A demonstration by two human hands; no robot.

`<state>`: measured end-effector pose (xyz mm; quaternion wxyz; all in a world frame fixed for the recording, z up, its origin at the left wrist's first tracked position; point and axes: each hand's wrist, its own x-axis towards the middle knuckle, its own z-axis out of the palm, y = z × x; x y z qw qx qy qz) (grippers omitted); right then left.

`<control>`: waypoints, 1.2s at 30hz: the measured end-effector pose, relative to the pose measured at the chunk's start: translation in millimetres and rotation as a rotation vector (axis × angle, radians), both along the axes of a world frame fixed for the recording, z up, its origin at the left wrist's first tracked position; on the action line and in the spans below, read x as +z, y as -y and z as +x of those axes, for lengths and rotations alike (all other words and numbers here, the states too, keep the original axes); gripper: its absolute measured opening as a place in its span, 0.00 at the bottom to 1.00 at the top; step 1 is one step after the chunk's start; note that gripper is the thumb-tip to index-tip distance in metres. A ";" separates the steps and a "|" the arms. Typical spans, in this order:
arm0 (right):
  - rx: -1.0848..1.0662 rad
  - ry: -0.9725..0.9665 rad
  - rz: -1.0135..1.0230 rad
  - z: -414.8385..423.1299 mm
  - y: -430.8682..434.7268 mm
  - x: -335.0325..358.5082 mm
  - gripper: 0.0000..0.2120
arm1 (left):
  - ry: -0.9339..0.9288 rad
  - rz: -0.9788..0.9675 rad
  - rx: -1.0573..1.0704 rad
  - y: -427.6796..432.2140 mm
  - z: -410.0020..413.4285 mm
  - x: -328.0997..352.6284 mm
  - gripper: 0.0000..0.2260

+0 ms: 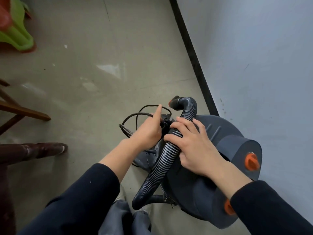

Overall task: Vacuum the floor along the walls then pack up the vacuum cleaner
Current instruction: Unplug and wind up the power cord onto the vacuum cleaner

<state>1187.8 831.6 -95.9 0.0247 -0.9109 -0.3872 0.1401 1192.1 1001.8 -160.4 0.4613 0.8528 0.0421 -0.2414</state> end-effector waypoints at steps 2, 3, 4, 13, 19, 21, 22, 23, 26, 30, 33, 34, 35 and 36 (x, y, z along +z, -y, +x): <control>-0.001 -0.008 -0.009 0.1 -1.1 -1.0 0.28 | 0.034 0.079 -0.070 0.6 5.0 -4.3 0.34; 0.001 -0.010 -0.014 0.1 -1.7 -2.1 0.28 | 0.066 0.116 -0.111 1.2 6.6 -5.4 0.34; 0.003 -0.012 -0.018 0.4 -2.0 -3.1 0.28 | 0.106 0.156 -0.133 1.7 8.1 -6.4 0.32; -0.001 -0.089 -0.049 4.3 -5.1 -3.2 0.28 | 0.196 0.182 0.015 0.5 15.0 -24.3 0.24; 0.020 -0.180 -0.024 13.9 -7.3 -3.5 0.28 | -0.120 -0.431 0.480 -13.5 14.7 -13.4 0.26; -0.014 -0.254 -0.021 17.5 -12.8 -4.7 0.27 | -0.253 -0.505 0.481 -18.3 23.2 -3.0 0.23; -0.034 -0.294 -0.037 19.2 -16.0 -6.0 0.27 | -0.308 -0.524 0.488 -20.1 26.8 1.4 0.22; -0.039 -0.311 -0.062 20.4 -19.1 -8.3 0.27 | -0.349 -0.534 0.496 -21.8 29.2 3.8 0.21; -0.047 -0.306 -0.090 21.6 -25.0 -12.3 0.25 | -0.355 -0.519 0.473 -21.1 25.3 5.5 0.19; -0.269 -0.248 0.103 12.8 -8.6 -5.2 0.20 | -0.222 -0.496 0.380 -12.8 4.1 4.8 0.20; -0.440 -0.145 0.175 -2.6 20.9 3.8 0.17 | -0.121 -0.343 0.248 -3.9 -11.9 8.2 0.19; -0.486 -0.117 0.188 -9.5 31.9 8.3 0.16 | -0.090 -0.291 0.190 0.0 -16.2 9.2 0.19; -0.531 -0.089 0.187 -16.8 42.0 14.0 0.17 | -0.071 -0.242 0.134 3.8 -19.9 9.8 0.20; -0.577 -0.057 0.173 -24.3 52.3 19.4 0.17 | -0.064 -0.196 0.091 6.9 -22.0 10.8 0.21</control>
